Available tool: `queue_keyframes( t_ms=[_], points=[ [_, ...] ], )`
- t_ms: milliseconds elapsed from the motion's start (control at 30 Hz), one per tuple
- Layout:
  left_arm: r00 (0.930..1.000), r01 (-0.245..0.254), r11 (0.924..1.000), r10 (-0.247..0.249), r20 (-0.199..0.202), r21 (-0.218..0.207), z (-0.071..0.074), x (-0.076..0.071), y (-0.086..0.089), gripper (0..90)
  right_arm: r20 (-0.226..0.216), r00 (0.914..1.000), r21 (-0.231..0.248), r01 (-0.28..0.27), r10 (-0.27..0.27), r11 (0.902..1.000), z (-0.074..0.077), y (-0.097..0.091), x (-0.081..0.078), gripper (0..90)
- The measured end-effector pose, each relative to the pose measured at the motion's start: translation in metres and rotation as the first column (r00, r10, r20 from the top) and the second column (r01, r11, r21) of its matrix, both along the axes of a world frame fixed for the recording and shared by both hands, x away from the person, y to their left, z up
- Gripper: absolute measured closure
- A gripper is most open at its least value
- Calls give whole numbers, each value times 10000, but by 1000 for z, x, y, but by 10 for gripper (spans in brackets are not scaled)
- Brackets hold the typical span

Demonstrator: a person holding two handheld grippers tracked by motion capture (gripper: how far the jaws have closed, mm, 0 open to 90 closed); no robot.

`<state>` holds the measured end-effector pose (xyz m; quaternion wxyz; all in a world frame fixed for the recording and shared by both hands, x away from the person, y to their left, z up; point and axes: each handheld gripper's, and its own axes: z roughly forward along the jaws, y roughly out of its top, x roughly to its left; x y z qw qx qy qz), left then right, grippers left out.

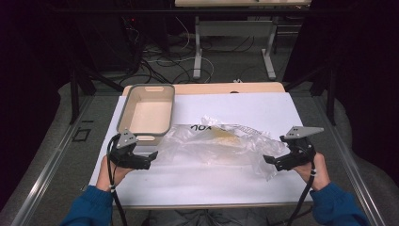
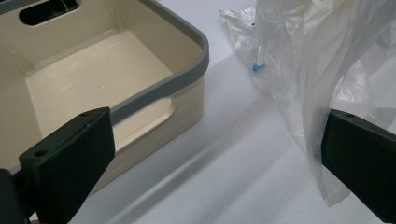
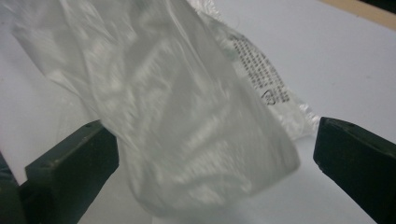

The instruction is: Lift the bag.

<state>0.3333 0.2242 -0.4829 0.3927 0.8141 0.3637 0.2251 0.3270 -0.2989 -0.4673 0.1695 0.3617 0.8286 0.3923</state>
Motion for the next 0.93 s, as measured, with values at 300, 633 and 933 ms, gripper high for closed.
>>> queue_keyframes(
  t_ms=[300, 633, 933],
  points=[
    [9992, -295, 9995, 291, 288, 150, -11, -23, 11, 0, -63, 9999, 296, 135, -133, 9995, -18, -9, -18, 0],
    [9990, -393, 9985, 384, 246, 375, -22, -37, 17, 0, -13, 9999, 341, -103, 103, 9994, -23, -10, -31, 0],
    [9978, -436, 9987, 422, 510, 270, -18, -37, 17, 0, 144, 9998, 415, -109, 103, 9991, -21, -10, -32, 0]
  ],
)
